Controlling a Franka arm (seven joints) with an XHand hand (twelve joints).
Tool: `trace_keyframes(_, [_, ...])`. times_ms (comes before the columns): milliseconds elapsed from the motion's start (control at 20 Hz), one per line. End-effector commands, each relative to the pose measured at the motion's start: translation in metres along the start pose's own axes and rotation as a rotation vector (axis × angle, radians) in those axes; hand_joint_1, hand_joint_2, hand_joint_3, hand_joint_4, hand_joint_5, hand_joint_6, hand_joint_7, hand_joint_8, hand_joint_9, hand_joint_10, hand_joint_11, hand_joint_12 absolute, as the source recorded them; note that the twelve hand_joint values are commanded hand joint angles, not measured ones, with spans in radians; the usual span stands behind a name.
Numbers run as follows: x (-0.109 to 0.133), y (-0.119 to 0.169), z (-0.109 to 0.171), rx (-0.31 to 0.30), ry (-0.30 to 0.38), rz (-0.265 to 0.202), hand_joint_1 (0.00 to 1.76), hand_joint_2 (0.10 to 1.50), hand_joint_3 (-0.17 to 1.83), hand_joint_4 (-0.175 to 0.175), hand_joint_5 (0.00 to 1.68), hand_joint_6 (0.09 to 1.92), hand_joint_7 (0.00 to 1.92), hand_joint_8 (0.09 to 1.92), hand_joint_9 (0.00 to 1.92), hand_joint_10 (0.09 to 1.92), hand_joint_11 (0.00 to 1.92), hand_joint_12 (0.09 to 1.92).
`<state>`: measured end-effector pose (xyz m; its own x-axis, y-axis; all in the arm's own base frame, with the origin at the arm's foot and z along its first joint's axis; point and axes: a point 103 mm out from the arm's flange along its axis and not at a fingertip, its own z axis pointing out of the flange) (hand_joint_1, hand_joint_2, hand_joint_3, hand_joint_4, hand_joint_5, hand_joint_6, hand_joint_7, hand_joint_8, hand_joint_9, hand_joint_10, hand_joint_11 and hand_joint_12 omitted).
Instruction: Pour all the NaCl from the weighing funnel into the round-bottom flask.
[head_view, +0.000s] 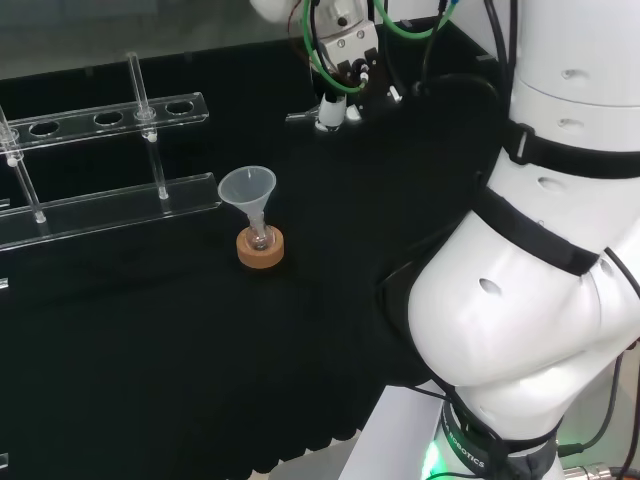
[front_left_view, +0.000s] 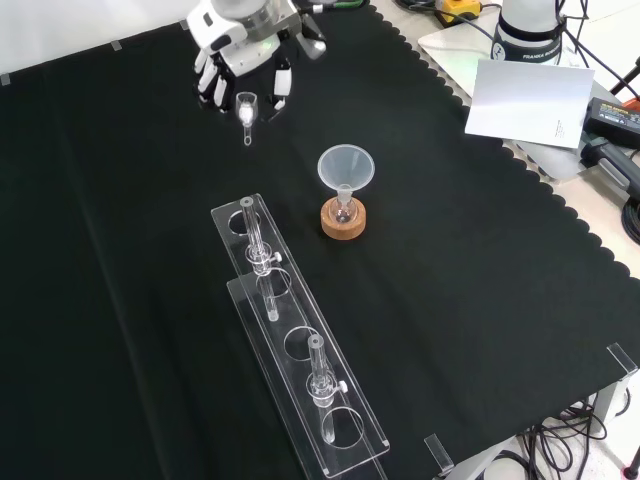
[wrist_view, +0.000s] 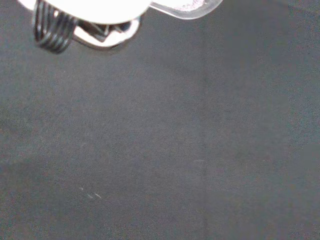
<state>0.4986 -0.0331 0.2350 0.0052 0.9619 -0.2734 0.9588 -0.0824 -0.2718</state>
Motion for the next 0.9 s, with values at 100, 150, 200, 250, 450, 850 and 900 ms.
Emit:
trace_keyframes(100, [-0.002,-0.034,-0.015,0.001,-0.012,0.037,1.11,0.69,0.61,0.175,1.23,0.73,0.58,0.67,0.91,0.39,0.71,1.12])
trace_keyframes(150, [-0.001,-0.038,-0.017,-0.004,-0.010,0.039,1.11,0.69,0.61,0.175,1.23,0.73,0.58,0.67,0.91,0.39,0.71,1.12])
trace_keyframes(200, [0.000,-0.042,-0.019,-0.005,-0.010,0.040,1.11,0.69,0.61,0.175,1.23,0.73,0.58,0.67,0.91,0.39,0.71,1.12])
trace_keyframes(250, [0.001,-0.045,-0.022,-0.009,-0.012,0.040,1.11,0.69,0.61,0.175,1.23,0.73,0.58,0.67,0.91,0.39,0.71,1.12])
trace_keyframes(450, [0.010,-0.062,-0.029,-0.017,-0.023,0.039,1.11,0.69,0.61,0.175,1.23,0.73,0.58,0.67,0.91,0.39,0.71,1.12])
trace_keyframes(850, [0.034,-0.100,-0.033,-0.015,-0.056,0.021,1.11,0.69,0.61,0.175,1.23,0.74,0.58,0.67,0.91,0.39,0.71,1.12])
trace_keyframes(900, [0.037,-0.105,-0.033,-0.014,-0.058,0.017,1.11,0.69,0.62,0.175,1.23,0.74,0.58,0.67,0.91,0.39,0.71,1.12])
